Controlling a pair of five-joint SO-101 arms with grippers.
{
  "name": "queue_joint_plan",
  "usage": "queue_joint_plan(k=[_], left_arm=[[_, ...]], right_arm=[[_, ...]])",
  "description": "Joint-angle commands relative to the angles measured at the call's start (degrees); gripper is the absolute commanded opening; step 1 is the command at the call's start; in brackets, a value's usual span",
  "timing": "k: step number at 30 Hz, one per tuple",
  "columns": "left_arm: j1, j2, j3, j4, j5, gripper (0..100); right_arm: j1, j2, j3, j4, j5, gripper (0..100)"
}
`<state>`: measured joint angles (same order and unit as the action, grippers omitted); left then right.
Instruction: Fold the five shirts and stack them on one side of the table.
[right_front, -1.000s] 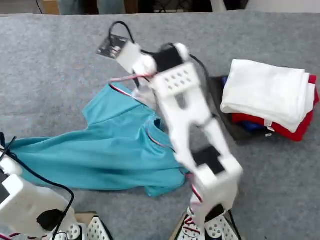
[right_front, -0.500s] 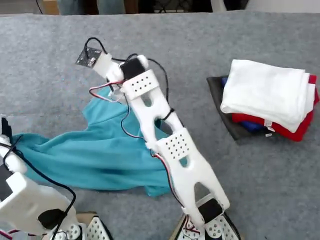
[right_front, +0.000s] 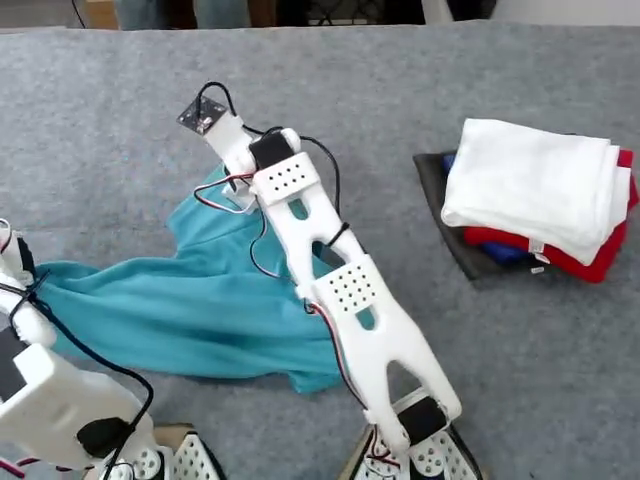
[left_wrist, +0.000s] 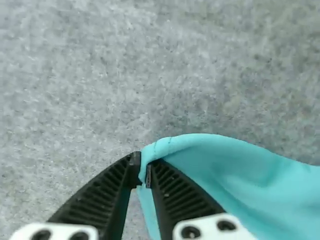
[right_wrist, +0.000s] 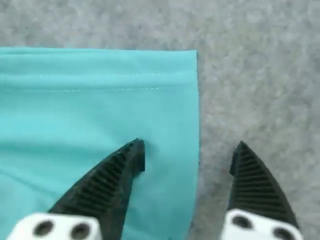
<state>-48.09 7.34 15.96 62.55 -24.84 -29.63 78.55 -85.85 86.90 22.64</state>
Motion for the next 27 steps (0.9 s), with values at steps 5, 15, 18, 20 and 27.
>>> queue_joint_plan(k=[5,15,18,20,27], left_arm=[[0.48,-0.35,0.04,-2.46,0.62,3],[0.31,-0.79,1.36,-0.97,-5.01,3],[0.31,-0.62,1.45,-0.79,-5.89,3],[0.31,-0.44,1.45,-0.88,-6.24,3],[0.31,-0.44,1.36,-0.88,-6.24,3]], right_arm=[[1.85,-0.84,-2.95,6.86,0.44,1.0],[4.66,-4.26,1.27,14.42,2.73,3.1],[4.13,-9.19,9.63,14.42,3.78,4.1],[4.31,-12.62,14.73,14.07,2.73,10.8],[6.24,-17.45,12.79,13.01,-3.43,46.2]])
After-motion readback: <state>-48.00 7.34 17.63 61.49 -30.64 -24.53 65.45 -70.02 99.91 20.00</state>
